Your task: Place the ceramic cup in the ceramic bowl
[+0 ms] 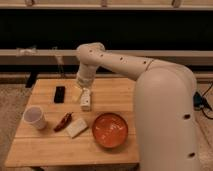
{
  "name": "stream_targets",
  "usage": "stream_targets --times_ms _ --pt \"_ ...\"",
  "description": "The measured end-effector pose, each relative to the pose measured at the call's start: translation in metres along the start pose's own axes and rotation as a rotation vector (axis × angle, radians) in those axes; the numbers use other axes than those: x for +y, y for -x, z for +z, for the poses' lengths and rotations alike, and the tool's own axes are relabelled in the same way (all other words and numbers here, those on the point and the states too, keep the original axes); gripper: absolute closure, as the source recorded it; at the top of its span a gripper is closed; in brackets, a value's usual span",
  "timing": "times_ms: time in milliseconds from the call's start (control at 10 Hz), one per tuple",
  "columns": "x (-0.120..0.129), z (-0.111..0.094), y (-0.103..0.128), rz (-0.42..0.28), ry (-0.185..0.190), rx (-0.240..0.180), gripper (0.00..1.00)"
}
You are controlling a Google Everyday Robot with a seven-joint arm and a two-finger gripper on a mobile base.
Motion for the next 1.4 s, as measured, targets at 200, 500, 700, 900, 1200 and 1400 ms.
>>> stream_targets --times_ms 200,500,700,900,1200,1400 --pt "0.048 0.005 0.015 -0.136 -0.015 -0.01 0.2" --pt "0.124 0.019 0.042 -0.382 -0.041 -0.035 0.2" --pt "0.16 0.027 0.058 -0.529 -0.061 -0.05 0.2" --pt "0.19 0.04 0.078 -0.689 -0.077 -0.052 0.2" --pt "0.206 0.069 0.107 -0.793 -0.081 -0.03 0.2" --pt "0.203 0.091 0.121 -0.802 -0.081 -0.001 0.2"
